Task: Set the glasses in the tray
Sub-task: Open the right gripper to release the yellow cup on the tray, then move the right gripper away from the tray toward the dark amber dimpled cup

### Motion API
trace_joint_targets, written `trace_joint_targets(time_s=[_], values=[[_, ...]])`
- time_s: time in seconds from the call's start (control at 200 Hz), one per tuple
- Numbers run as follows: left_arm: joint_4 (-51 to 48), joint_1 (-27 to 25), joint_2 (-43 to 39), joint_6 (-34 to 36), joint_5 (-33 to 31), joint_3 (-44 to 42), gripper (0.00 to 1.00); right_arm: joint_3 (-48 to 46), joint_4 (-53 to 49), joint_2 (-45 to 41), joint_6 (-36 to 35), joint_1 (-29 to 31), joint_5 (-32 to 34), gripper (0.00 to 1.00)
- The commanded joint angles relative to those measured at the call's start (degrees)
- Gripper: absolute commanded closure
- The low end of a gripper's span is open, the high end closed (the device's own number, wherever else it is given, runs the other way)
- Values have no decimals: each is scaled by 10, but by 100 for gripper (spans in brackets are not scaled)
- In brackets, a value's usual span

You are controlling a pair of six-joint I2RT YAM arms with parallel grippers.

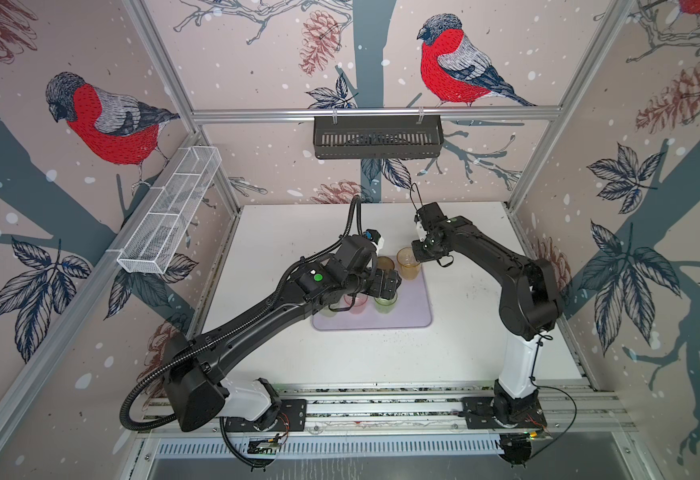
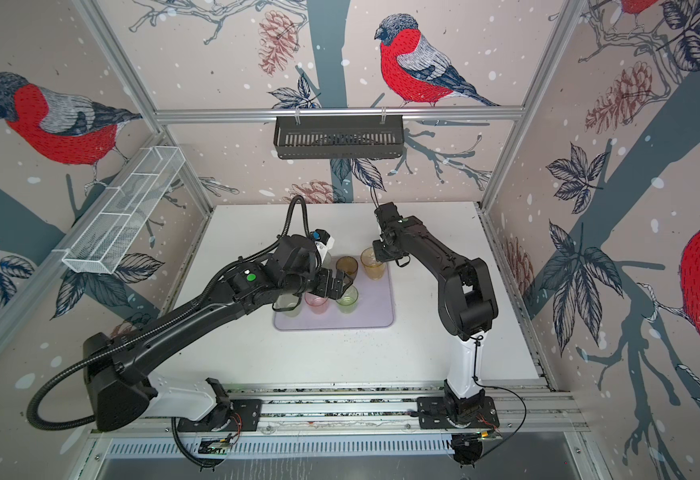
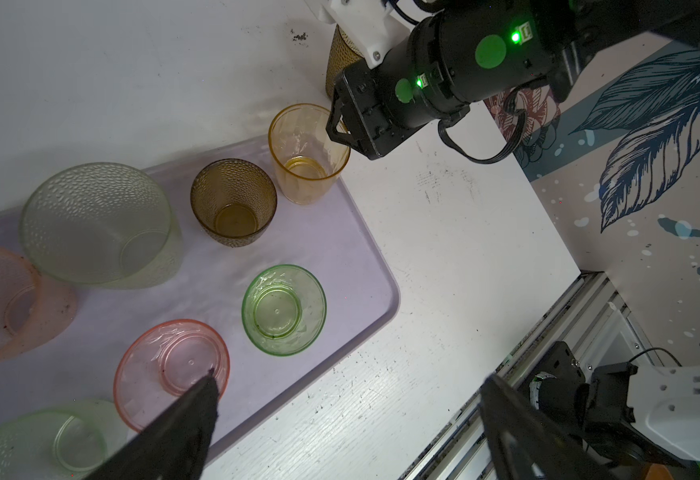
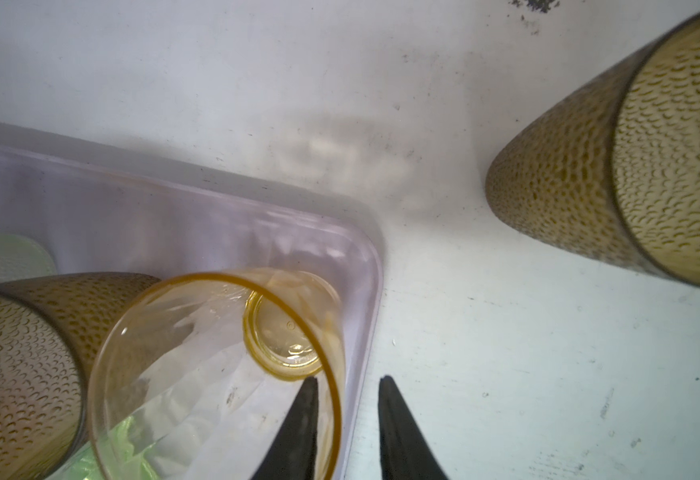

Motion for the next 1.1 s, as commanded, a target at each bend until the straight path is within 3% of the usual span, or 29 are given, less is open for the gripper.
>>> trace_joint_targets(time_s=[0.0,0.765,1.096], values=[[10,-1,0,1,0,0,2,-4,3,-6,10,0,1,72],[10,-1,-1,1,0,0,2,-29,23,-13,16,-12,-29,64],[9,-1,1,2,0,2,2,-41,37,-23,20,-18,-49,53]])
